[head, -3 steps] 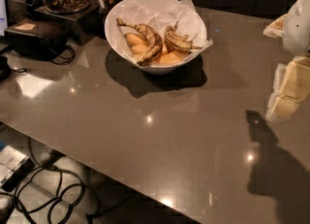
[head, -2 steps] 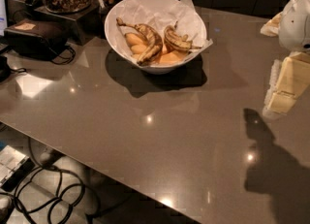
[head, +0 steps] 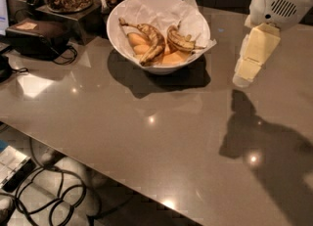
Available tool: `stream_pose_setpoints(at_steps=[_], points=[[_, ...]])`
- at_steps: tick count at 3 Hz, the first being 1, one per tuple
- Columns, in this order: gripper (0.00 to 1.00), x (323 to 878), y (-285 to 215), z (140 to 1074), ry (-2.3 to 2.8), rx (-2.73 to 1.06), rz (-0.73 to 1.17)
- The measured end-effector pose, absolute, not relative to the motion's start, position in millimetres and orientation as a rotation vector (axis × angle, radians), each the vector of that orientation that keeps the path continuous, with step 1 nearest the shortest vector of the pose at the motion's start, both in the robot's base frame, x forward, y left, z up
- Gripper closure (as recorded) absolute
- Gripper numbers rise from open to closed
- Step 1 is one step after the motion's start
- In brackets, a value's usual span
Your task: Pick banana from white bowl
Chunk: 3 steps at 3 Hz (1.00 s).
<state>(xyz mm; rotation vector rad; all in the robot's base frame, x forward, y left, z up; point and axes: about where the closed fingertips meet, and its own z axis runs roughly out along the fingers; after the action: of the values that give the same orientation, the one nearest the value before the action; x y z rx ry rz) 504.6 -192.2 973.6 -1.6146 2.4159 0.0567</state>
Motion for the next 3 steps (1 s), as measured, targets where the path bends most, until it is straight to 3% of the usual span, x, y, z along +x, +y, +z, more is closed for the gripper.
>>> stream_pose_setpoints(at_steps=[3], points=[[0.00,556,-155,984,2.433,-1.457,0.042]])
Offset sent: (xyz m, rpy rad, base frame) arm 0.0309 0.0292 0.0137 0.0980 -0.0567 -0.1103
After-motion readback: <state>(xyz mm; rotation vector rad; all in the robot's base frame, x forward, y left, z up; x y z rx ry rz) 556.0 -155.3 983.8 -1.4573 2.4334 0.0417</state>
